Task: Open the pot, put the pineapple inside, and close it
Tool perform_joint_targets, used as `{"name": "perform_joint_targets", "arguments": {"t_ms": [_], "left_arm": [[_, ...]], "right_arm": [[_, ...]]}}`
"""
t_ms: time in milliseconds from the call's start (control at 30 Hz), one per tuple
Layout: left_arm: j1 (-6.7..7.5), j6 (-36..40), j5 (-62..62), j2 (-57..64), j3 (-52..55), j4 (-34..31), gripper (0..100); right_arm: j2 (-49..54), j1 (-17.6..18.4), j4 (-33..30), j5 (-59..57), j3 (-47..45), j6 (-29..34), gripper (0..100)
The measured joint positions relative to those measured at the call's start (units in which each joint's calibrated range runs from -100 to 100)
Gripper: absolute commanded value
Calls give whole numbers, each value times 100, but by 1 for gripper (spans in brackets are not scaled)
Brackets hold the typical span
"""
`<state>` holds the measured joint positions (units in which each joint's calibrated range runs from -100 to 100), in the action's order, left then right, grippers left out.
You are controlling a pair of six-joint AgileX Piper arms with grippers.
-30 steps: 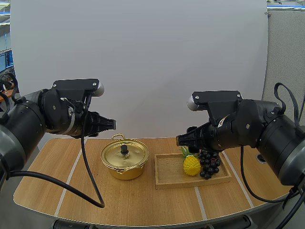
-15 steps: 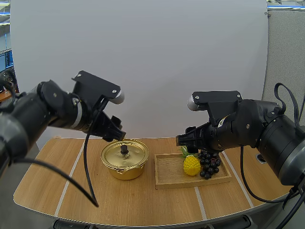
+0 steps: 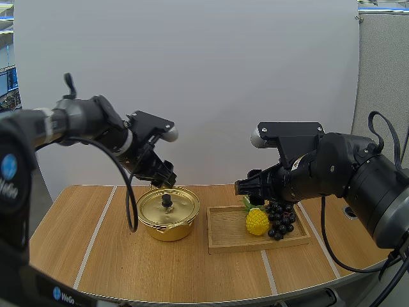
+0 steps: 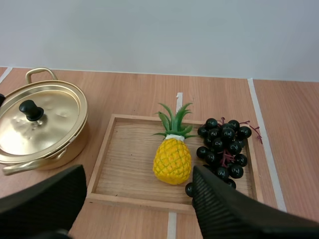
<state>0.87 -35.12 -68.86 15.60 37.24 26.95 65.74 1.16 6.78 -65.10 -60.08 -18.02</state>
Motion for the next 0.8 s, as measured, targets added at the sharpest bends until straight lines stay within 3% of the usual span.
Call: {"name": "perform_joint_targets", "arguments": {"t_ms": [200,800], "left_arm": [[134,270,122,-875,-382,-261,100],[134,420,458,-1725,-649,-614,100]], "right_arm": [[0,0,0,0,0,0,100],[0,0,0,0,0,0,100]]}}
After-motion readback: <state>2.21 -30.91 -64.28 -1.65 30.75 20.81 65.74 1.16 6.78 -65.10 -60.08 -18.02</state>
